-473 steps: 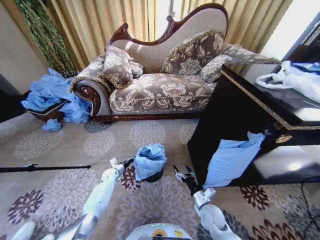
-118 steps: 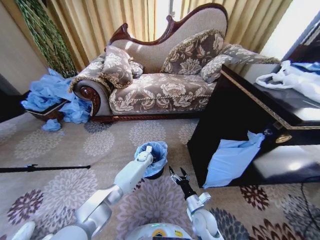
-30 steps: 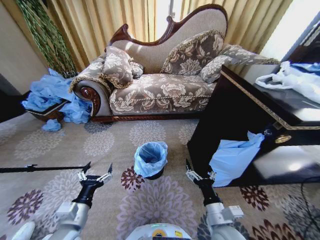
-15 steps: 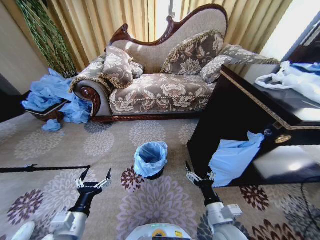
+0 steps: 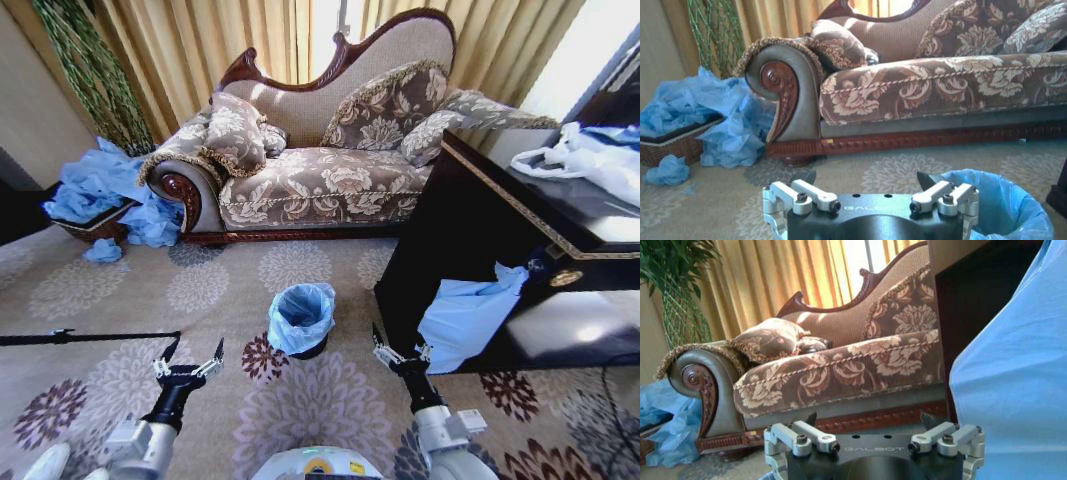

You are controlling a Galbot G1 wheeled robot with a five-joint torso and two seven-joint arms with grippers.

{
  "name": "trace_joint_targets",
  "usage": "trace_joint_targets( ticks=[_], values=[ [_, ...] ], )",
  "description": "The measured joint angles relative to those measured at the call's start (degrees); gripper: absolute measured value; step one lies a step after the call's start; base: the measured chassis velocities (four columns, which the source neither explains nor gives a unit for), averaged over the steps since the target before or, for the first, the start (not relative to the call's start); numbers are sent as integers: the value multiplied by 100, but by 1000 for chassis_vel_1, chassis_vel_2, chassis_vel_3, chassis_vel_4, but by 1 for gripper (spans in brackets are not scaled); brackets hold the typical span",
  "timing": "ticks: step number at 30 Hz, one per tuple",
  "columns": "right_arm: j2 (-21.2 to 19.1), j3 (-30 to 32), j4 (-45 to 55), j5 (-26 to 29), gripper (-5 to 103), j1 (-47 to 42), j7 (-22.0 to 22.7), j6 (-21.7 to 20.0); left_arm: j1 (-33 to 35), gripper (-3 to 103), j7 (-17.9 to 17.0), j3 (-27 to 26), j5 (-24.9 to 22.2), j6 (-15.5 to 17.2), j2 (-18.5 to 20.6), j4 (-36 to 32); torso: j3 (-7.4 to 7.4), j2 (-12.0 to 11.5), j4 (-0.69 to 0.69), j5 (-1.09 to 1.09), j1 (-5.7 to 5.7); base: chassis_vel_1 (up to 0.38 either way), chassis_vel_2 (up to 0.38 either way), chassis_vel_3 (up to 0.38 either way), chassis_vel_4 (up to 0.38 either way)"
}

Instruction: Place a garbage bag over the trash bin.

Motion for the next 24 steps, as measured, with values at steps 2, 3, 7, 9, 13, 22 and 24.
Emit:
trace_joint_targets(
  ticks=[2, 3, 7, 9, 13, 22, 24],
  values=[
    [0, 0, 1, 0, 100, 0, 1, 0, 0, 100, -1, 1, 0, 0, 0, 0, 0, 0, 0, 0, 0, 0, 0, 0, 0],
    [0, 0, 1, 1, 100, 0, 1, 0, -1, 100, -1, 1, 0, 1, 1, 0, 0, 0, 0, 0, 0, 0, 0, 0, 0],
    [1, 0, 3, 2, 100, 0, 3, 0, -2, 100, -3, 2, 0, 2, 2, 0, 0, 0, 0, 0, 0, 0, 0, 0, 0],
    [2, 0, 3, 3, 100, 0, 3, 0, -2, 100, -4, 2, 0, 2, 2, 0, 0, 0, 0, 0, 0, 0, 0, 0, 0],
    [3, 0, 3, 3, 100, 0, 3, 0, -3, 100, -5, 2, 0, 2, 4, 0, 0, 0, 0, 0, 0, 0, 0, 0, 0],
    [3, -1, 3, 3, 100, 0, 3, 0, -4, 100, -6, 2, 0, 2, 5, 0, 0, 0, 0, 0, 0, 0, 0, 0, 0],
    [3, -1, 3, 3, 100, 0, 4, 0, -4, 100, -5, 2, 1, 2, 5, 0, 0, 0, 0, 0, 0, 0, 0, 0, 0]
  ],
)
